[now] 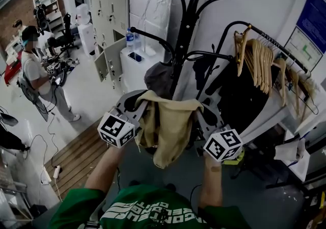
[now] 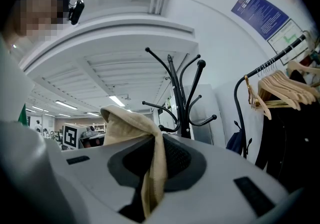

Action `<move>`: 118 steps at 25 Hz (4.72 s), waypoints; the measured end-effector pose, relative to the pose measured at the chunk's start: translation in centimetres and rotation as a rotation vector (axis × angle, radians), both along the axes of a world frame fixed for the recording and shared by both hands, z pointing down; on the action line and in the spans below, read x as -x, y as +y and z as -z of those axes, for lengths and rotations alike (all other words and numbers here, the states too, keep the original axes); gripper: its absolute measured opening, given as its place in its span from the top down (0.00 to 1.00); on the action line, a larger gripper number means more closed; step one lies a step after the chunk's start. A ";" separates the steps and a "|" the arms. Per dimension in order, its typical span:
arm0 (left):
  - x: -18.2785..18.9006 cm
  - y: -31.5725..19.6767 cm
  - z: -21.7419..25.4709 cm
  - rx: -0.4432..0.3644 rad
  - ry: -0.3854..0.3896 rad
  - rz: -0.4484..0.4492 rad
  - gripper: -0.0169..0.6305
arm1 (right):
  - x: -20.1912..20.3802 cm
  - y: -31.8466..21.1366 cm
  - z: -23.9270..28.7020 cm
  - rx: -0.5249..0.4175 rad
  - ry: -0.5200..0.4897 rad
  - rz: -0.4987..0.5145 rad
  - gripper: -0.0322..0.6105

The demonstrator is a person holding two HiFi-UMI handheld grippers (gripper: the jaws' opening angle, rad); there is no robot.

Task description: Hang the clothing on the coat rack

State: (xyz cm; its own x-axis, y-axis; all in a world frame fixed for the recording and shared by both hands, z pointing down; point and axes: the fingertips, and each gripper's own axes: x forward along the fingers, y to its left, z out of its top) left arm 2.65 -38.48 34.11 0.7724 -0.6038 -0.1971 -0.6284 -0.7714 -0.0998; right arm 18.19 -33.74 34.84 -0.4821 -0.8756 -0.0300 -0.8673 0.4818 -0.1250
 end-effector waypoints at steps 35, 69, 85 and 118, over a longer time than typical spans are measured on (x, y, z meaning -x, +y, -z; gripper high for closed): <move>-0.9 -15.2 5.0 0.052 0.073 0.026 0.94 | -2.7 -13.4 4.6 0.023 -0.070 -0.072 0.87; -5.9 -11.9 -12.5 0.202 -0.142 -0.005 0.94 | 0.4 -13.6 -9.0 0.226 -0.154 0.051 0.87; -4.6 -9.9 -12.5 0.128 -0.196 0.049 0.90 | 0.0 -11.7 -9.2 0.200 -0.076 -0.004 0.83; 1.2 1.2 -15.4 0.204 -0.122 0.115 0.97 | -0.6 1.2 -16.1 0.284 -0.032 -0.123 0.94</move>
State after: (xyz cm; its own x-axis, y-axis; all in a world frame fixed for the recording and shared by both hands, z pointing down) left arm 1.48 -37.29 49.47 0.7071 -0.7066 0.0284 -0.7059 -0.7077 -0.0299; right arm 18.76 -32.51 50.92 -0.3745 -0.9029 0.2109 -0.9105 0.3151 -0.2679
